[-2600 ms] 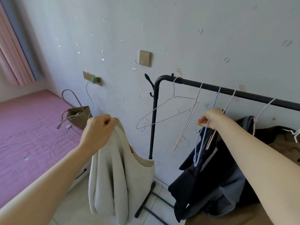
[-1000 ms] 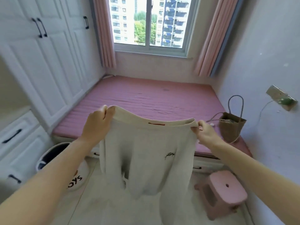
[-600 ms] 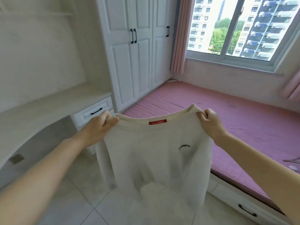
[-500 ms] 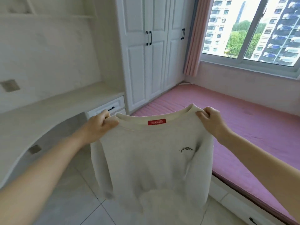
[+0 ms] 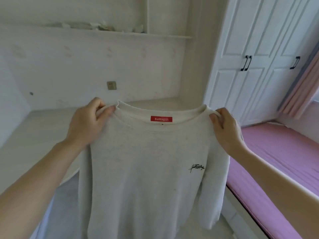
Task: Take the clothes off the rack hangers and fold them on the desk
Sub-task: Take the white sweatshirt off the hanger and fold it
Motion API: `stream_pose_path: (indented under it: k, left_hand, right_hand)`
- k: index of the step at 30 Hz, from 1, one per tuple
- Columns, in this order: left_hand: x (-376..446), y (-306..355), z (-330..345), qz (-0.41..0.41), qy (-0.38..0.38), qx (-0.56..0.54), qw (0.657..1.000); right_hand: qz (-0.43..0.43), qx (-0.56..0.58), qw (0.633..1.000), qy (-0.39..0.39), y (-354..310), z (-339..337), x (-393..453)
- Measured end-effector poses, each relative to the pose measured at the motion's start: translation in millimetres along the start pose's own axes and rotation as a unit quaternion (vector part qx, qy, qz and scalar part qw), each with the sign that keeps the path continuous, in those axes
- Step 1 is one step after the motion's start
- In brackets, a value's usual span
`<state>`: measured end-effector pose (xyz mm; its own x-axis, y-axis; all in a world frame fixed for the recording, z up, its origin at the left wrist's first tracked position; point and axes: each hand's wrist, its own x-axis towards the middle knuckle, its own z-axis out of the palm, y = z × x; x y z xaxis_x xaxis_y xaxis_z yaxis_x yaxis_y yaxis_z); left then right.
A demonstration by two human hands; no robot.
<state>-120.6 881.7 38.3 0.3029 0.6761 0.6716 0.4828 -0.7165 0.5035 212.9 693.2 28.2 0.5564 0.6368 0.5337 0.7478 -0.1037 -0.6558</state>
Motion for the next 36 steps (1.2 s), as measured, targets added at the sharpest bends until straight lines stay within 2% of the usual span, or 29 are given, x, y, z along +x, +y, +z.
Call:
stream_pose_path:
  k: [2,4,8,20,28,32,36]
  left_hand:
    - [4,-17,-19,0.045,0.076,0.092,0.992]
    - [15,-43,-38,0.058,0.118,0.15,0.98]
    - [41,-108,-61,0.062,0.143,0.226,0.962]
    - [111,-291,-100,-0.011,0.091,0.311,0.946]
    - [149,-402,-96,-0.065,0.015,0.338,0.939]
    - [184,-447,-87,-0.123,-0.012,0.353,0.928]
    - [217,-494,-79,-0.246,-0.051,0.326,0.911]
  right_hand:
    - [-0.075,-0.004,0.997,0.004,-19,29,20]
    - [-0.139,-0.008,0.99,0.005,-40,63,45]
    - [-0.201,-0.028,0.979,0.01,-75,133,89]
    - [-0.252,-0.016,0.963,-0.094,-133,346,191]
    - [-0.279,-0.005,0.943,-0.183,-142,493,266]
    - [-0.284,0.003,0.934,-0.216,-151,565,317]
    - [-0.313,-0.022,0.905,-0.288,-165,637,370]
